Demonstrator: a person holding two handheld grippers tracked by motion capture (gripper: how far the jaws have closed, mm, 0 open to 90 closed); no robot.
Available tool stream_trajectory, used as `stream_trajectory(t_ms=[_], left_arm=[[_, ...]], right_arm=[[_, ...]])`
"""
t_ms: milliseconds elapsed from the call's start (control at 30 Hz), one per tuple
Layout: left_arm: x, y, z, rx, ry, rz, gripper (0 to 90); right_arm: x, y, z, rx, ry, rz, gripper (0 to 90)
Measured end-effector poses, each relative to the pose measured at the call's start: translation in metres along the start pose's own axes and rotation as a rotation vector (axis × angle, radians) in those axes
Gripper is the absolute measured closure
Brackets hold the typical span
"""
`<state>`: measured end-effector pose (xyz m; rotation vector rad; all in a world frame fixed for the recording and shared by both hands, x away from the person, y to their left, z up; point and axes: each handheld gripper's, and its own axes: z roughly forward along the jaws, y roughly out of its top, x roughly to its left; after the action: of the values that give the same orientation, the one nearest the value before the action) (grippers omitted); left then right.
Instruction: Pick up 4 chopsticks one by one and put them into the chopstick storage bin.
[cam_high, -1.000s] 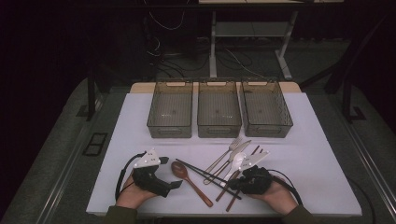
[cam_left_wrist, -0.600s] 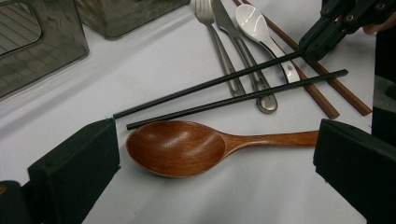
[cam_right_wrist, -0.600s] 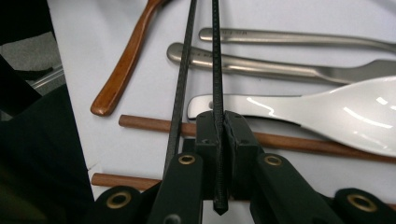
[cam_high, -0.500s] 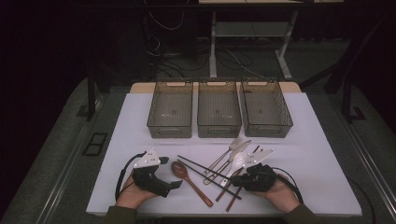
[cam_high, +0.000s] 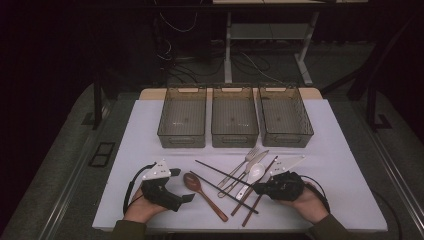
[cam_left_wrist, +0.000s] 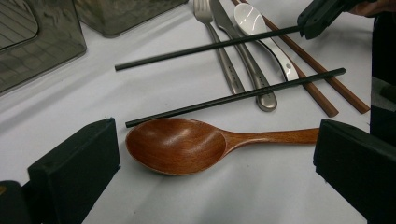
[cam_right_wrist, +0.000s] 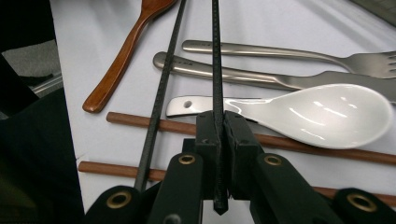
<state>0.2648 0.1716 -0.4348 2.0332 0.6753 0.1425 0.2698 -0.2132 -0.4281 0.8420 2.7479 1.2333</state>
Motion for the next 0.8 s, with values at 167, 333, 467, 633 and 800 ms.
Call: stream_trajectory(t_ms=[167, 333, 467, 633, 800], left_arm=[[0.0, 0.0, 0.0, 0.005, 0.001, 0.003, 0.0], [0.0, 0.0, 0.001, 0.008, 0.002, 0.003, 0.0], [0.0, -0.001, 0.001, 0.008, 0.0, 0.001, 0.0], [0.0, -0.001, 0.002, 0.007, -0.002, 0.001, 0.0], [0.0, -0.001, 0.002, 0.008, -0.003, 0.003, 0.0]], right_arm=[[-0.006, -0.002, -0.008, -0.019, 0.0, 0.003, 84.9], [-0.011, -0.004, -0.015, -0.035, -0.005, 0.012, 84.8], [-0.014, -0.005, -0.019, -0.045, -0.007, 0.015, 84.8], [-0.017, -0.006, -0.022, -0.051, -0.009, 0.018, 84.8], [-0.019, -0.004, -0.025, -0.075, -0.017, 0.02, 84.8]])
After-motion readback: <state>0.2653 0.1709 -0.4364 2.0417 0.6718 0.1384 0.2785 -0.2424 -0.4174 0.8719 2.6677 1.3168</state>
